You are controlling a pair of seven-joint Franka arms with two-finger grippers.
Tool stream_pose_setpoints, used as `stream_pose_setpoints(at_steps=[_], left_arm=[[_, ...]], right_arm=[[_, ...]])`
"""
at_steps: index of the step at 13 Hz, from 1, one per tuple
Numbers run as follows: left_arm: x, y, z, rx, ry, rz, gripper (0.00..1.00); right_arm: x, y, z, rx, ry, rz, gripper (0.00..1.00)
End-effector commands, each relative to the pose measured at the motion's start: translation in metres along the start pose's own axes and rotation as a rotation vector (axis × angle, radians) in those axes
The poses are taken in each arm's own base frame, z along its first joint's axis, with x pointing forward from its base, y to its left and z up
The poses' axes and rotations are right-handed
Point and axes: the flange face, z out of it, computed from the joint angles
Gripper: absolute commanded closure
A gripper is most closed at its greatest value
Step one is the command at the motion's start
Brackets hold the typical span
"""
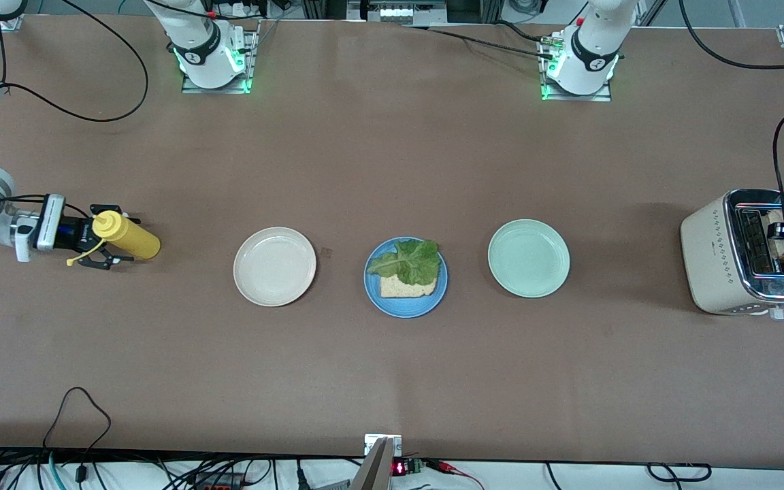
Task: Make sandwich in blue plate with both arms
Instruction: 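Release the bottle while the left gripper grasps the second toaster bread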
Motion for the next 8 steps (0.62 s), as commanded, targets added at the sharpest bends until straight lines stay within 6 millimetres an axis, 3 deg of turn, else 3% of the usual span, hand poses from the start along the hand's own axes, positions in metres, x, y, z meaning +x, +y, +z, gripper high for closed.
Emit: stream_pose_setpoints(at_steps=[1,2,4,6,8], left_arm=[[-0.003,0.005,-0.004,0.008,0.003,0.013,0.72],[-0.004,0.006,-0.009,0.011,-0.011,0.012,0.89],[-0.003,0.011,-0.018,-0.001,-0.005,0.014,0.91],[-0.012,-0.001,-0.043,0.015,-0.005,-0.004,0.91],[-0.025,-0.002,-0.089,0.024,-0.044,-0.022,0.91]], right_arm=[[0.004,0.004,-0.043,-0.006,-0.04,-0.036,0.0],[0.009,0.006,-0.07,-0.012,-0.079,-0.06,0.0],[0.017,0.004,-0.107,-0.041,-0.105,-0.068,0.0],[0.061,0.019,-0.153,-0.045,-0.174,-0.014,0.0],[0.118,0.025,-0.19,-0.07,-0.254,0.056,0.0]])
